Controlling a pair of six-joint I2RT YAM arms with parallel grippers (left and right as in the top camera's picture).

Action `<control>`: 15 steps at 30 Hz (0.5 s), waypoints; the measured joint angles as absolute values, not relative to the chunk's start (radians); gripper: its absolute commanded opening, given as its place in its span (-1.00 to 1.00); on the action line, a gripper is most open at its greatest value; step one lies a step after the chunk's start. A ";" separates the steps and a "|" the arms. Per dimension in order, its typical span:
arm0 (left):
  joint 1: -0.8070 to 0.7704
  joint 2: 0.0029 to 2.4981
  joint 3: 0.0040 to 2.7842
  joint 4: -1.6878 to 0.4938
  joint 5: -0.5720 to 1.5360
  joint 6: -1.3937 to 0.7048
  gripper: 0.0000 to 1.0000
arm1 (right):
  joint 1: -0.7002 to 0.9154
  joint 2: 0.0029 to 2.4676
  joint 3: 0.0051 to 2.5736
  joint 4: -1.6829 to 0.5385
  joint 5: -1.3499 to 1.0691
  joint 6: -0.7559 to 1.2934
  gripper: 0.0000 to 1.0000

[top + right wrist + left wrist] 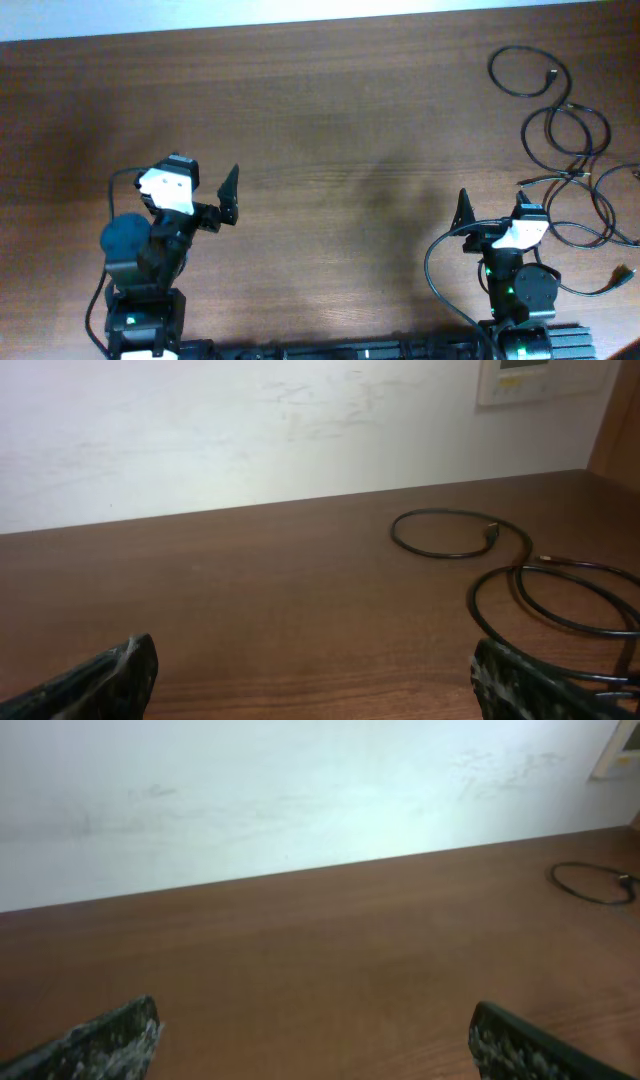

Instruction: Untangle cables

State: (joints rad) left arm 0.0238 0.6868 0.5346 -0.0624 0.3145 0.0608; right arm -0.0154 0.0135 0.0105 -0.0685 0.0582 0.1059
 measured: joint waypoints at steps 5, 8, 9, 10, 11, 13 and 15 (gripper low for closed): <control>0.024 0.604 0.436 0.111 0.318 0.052 0.98 | -0.015 0.014 0.010 -0.068 0.058 0.105 0.97; 0.024 0.516 0.289 0.383 0.316 0.026 0.98 | -0.015 0.014 0.010 -0.069 0.058 0.106 0.97; 0.022 0.486 0.245 0.448 0.308 0.017 0.98 | -0.015 0.012 0.010 -0.068 0.058 0.105 0.97; 0.015 0.443 0.192 0.499 0.282 0.003 0.98 | -0.015 0.012 0.010 -0.068 0.058 0.105 0.97; -0.001 0.378 0.134 0.529 0.242 -0.006 0.98 | -0.015 0.011 0.010 -0.068 0.056 0.106 0.97; -0.032 0.257 0.055 0.558 0.162 -0.016 0.98 | -0.015 0.010 0.010 -0.068 0.054 0.106 0.97; -0.047 0.157 0.017 0.538 0.095 -0.020 0.98 | -0.015 0.010 0.010 -0.069 0.054 0.106 0.97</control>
